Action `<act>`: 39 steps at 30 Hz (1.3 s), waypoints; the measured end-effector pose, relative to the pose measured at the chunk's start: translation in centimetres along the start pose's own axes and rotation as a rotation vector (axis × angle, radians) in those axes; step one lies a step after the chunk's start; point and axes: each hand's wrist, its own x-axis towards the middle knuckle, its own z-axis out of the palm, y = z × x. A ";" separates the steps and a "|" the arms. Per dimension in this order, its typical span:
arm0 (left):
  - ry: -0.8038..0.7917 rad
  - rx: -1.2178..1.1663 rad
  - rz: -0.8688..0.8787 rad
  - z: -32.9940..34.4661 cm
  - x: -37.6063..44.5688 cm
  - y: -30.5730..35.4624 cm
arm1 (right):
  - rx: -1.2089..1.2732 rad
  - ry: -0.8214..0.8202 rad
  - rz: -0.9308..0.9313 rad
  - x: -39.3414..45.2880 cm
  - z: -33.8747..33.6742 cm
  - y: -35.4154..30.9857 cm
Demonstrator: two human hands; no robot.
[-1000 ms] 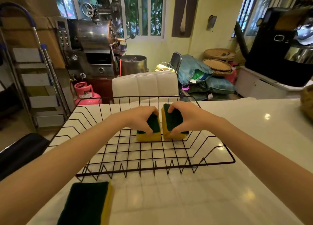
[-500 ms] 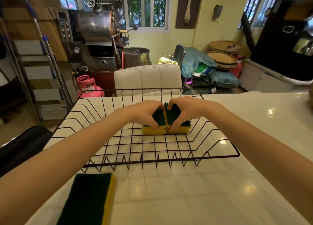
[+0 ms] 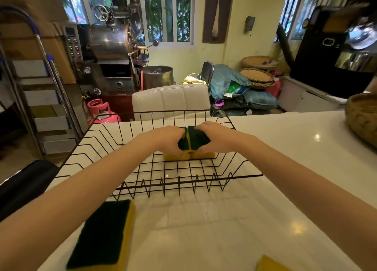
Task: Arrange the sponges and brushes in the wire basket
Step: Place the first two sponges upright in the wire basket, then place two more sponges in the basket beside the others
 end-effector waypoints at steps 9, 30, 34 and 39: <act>0.063 -0.179 0.203 -0.5 -6.0 6.3 | 0.216 0.260 -0.014 -9.0 -1.6 -1.2; -0.118 -0.086 0.619 8.3 -15.4 15.5 | 0.333 -0.069 0.174 -29.7 4.3 -3.4; -0.085 -0.122 0.589 8.7 -15.5 15.5 | 0.288 -0.130 0.161 -30.1 4.5 -4.2; -0.077 -0.186 0.523 8.1 -15.3 14.4 | 0.292 -0.148 0.158 -28.8 3.9 -4.3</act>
